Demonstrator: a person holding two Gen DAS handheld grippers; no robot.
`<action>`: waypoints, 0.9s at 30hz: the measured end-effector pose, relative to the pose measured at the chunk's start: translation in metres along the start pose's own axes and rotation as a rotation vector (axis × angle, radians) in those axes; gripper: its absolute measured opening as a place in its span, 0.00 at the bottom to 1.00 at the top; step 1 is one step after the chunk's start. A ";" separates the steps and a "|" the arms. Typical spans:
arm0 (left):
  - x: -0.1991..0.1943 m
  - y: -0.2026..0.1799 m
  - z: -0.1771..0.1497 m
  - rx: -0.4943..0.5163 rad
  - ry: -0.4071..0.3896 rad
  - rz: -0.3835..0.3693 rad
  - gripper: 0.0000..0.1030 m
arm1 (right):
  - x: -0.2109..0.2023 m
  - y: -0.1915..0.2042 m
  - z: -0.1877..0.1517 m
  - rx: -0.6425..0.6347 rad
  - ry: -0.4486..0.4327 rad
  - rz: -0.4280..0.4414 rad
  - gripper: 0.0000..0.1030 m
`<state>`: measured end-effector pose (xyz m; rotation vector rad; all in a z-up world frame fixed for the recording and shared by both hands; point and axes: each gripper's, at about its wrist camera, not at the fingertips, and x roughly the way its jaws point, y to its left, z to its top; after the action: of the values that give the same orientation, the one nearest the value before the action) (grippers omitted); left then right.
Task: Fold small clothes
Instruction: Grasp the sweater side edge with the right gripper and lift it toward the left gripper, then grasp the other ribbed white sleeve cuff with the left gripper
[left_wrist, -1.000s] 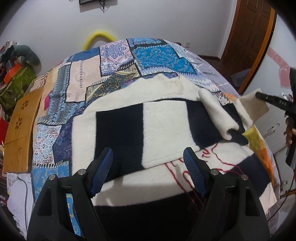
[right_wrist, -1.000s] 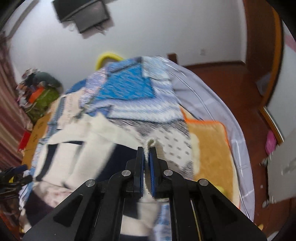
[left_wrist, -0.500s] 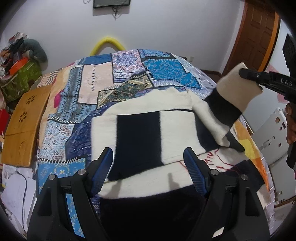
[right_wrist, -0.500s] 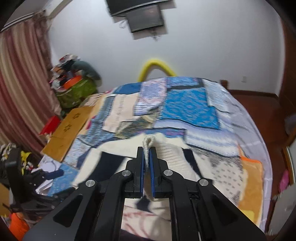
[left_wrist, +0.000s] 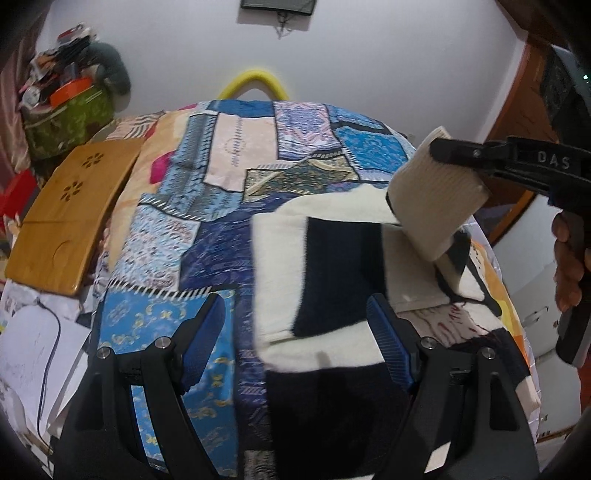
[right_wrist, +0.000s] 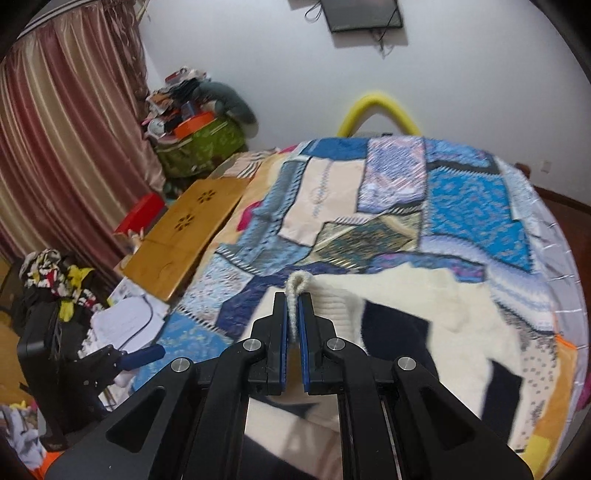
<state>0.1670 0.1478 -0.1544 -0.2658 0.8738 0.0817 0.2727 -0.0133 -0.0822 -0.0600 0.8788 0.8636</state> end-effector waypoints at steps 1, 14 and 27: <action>-0.001 0.005 -0.001 -0.012 0.002 0.002 0.76 | 0.008 0.004 0.000 0.006 0.015 0.011 0.05; -0.003 0.035 -0.007 -0.072 0.022 0.015 0.76 | 0.048 0.016 -0.010 0.057 0.136 0.028 0.09; 0.015 0.012 -0.001 -0.050 0.060 0.003 0.76 | -0.008 0.003 -0.002 -0.092 -0.005 -0.068 0.31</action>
<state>0.1739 0.1584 -0.1685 -0.3153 0.9323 0.0992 0.2667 -0.0169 -0.0766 -0.1671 0.8278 0.8402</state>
